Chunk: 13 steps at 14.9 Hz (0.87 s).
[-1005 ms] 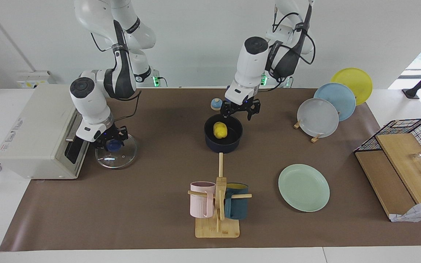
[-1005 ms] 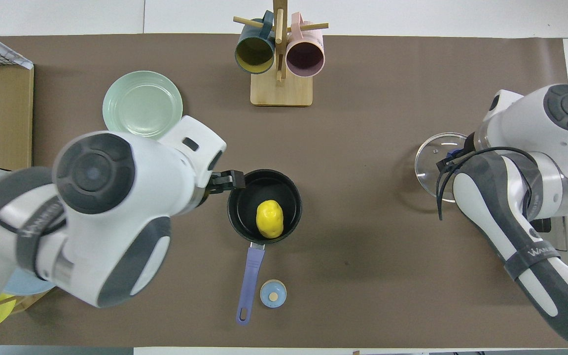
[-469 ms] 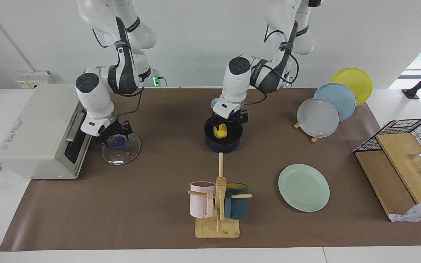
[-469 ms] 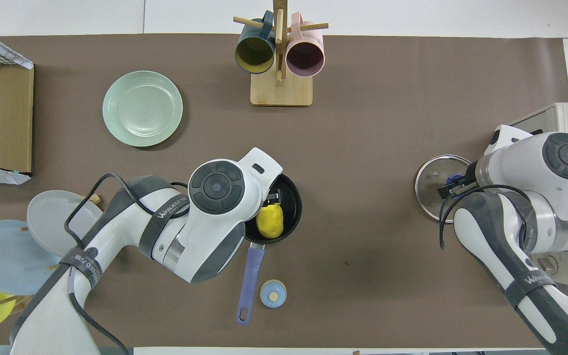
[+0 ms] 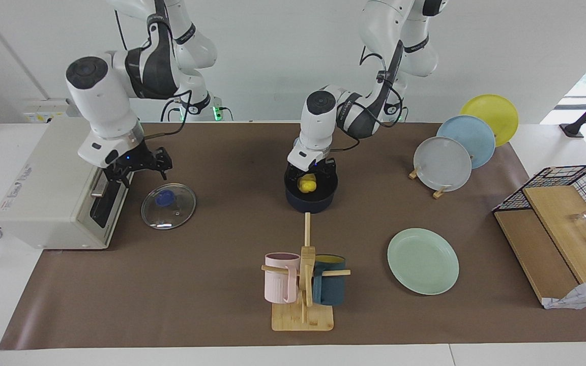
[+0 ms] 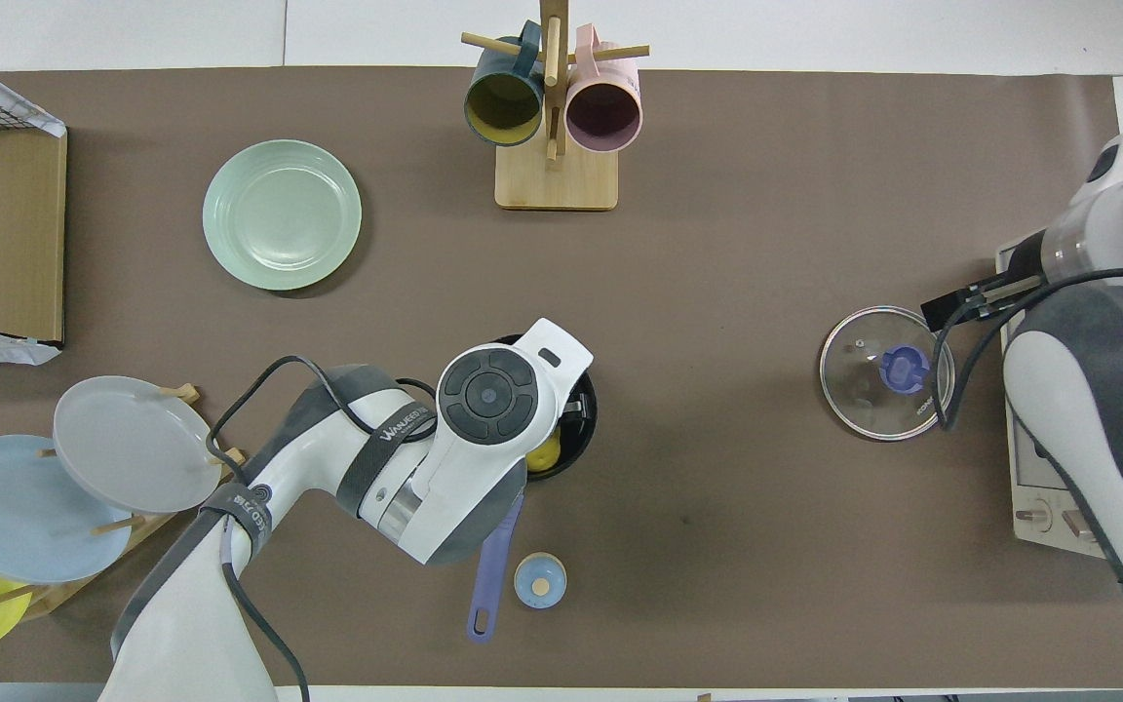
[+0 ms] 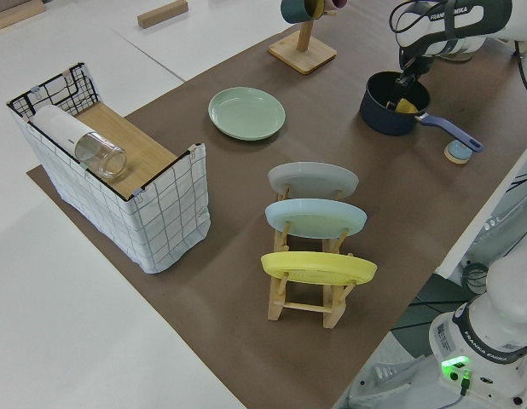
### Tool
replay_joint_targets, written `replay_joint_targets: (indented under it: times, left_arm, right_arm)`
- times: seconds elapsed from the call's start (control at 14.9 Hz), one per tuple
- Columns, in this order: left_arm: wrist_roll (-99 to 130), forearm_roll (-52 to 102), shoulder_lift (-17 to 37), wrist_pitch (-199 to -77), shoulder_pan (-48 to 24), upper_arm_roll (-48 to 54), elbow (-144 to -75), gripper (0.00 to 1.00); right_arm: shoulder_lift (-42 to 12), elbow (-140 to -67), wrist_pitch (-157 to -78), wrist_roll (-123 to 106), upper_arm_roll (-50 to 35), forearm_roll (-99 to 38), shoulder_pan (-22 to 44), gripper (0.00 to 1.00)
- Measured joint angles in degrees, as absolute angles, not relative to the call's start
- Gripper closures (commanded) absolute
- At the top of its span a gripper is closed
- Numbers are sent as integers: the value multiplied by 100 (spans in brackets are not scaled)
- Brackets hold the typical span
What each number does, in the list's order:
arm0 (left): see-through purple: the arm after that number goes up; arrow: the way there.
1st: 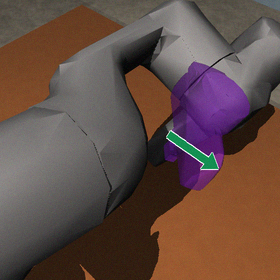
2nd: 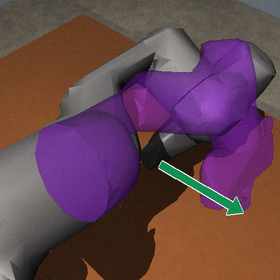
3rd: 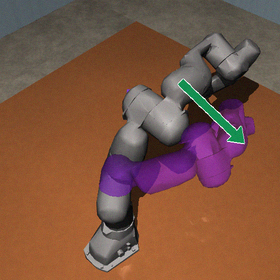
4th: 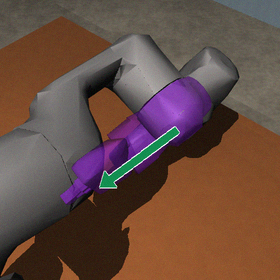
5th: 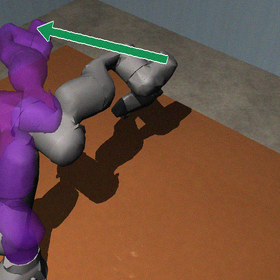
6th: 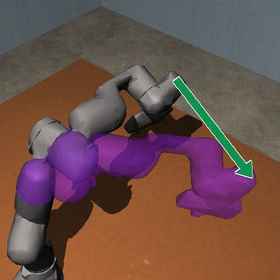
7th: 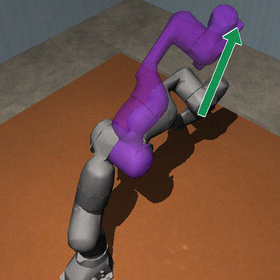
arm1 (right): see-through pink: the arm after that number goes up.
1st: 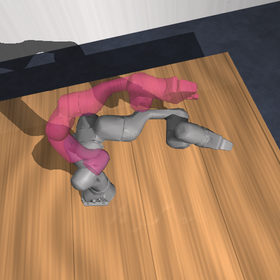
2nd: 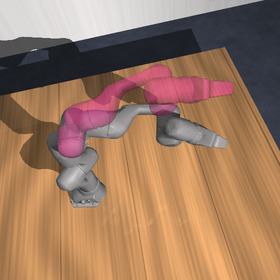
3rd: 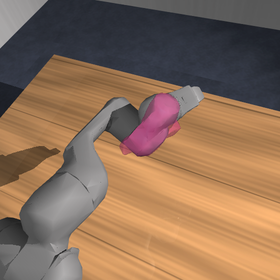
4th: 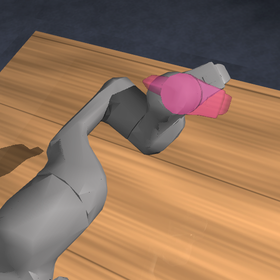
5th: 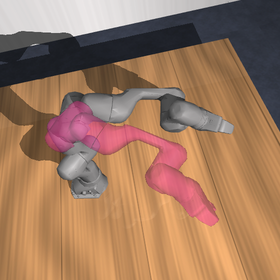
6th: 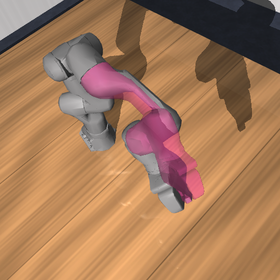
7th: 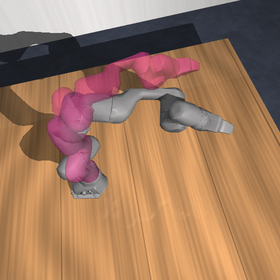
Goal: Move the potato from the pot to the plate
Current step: 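Set the lid down with the right gripper while the left gripper grasps the potato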
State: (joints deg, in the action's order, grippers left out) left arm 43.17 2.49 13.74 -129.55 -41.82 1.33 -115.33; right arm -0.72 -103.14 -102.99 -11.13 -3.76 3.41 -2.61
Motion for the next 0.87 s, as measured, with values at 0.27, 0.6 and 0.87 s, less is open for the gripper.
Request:
replay_joint_targets:
  times: [0.27,0.6,0.87]
  left_arm:
    - [4317,538,1374,-12959,-4182,134,-11637,0]
    - [4372,598,1374,-13116,-4192,137,-11742,12]
    - [4382,599,1375,-13295,-4193,123,-11858,76]
  right_arm:
    - [-38,-9294,-8969,-701,-385,342,-262,0]
    - [-217,-9187,-8881,-615,-207,345,27,0]
    - [-154,-9188,-8761,-606,-81,345,120,0]
